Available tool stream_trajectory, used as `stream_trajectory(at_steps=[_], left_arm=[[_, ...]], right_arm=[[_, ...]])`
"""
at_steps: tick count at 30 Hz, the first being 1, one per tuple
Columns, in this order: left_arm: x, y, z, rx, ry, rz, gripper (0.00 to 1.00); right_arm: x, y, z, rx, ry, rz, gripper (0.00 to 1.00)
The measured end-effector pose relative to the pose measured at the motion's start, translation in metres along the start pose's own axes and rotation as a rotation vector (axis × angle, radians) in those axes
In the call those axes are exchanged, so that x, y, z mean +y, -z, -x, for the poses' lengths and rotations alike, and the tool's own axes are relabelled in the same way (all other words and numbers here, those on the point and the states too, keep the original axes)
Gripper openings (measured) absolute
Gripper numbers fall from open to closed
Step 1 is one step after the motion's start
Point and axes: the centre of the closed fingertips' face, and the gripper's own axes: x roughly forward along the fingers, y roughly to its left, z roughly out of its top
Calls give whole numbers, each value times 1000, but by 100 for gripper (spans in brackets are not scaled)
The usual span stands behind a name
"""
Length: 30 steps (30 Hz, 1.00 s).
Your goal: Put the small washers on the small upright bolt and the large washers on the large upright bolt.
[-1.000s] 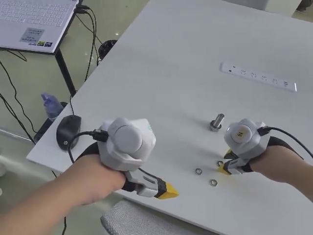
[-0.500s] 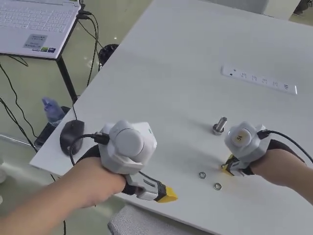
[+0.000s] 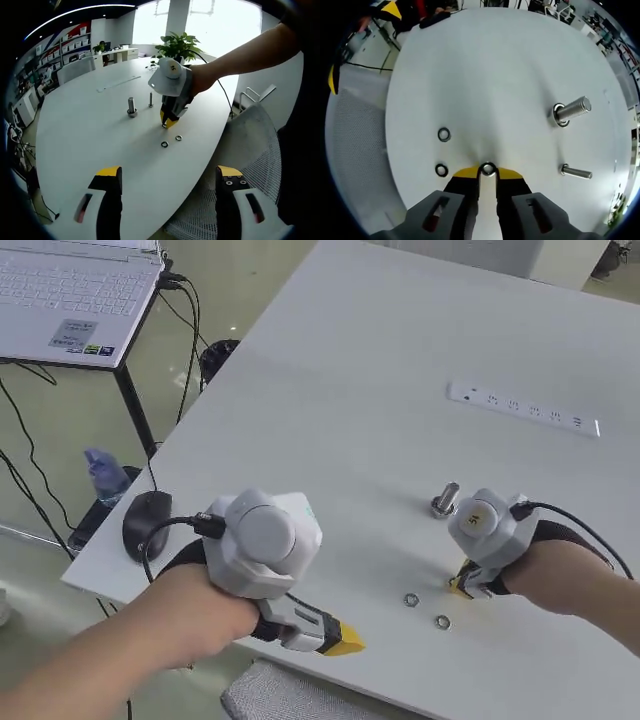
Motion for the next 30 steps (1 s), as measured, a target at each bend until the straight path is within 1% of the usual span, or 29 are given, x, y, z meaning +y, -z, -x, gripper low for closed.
stream_trajectory(at_steps=[1,2,4,6,8,9,11,14,20,21,23,25,28,30], left_arm=[[2,-1,0,-8,-20,-2,80],[2,-3,0,-29,-34,-1,82],[1,-2,0,-35,-28,21,82],[2,-2,-1,-40,-45,26,83],[2,-1,-2,-45,-52,28,84],[4,-2,-3,-59,-61,35,84],[4,-4,-5,-72,-62,48,86],[2,-10,-7,-112,-55,47,87],[5,-17,-14,-128,-54,36,89],[7,-19,-15,-136,-56,36,89],[11,-21,-17,-140,-64,33,89],[17,-22,-16,-148,-75,47,89],[19,-21,-16,-150,-81,51,90],[21,-18,-18,-143,-82,47,90]], right_arm=[[0,0,0,-1,0,-4,13],[1,1,0,0,1,-5,13],[2,1,0,1,2,1,12],[1,1,0,-1,3,2,12],[-2,-2,4,-16,9,-7,12],[-3,-3,7,-27,3,-24,12],[-7,-3,10,-32,5,-27,12],[-10,-1,19,-40,5,-37,12],[-23,7,38,-57,9,-69,12],[-24,8,40,-59,8,-72,12],[-27,10,43,-64,6,-71,12],[-29,14,47,-58,1,-62,12],[-36,20,53,-59,1,-65,12],[-38,25,56,-62,-2,-83,12]])
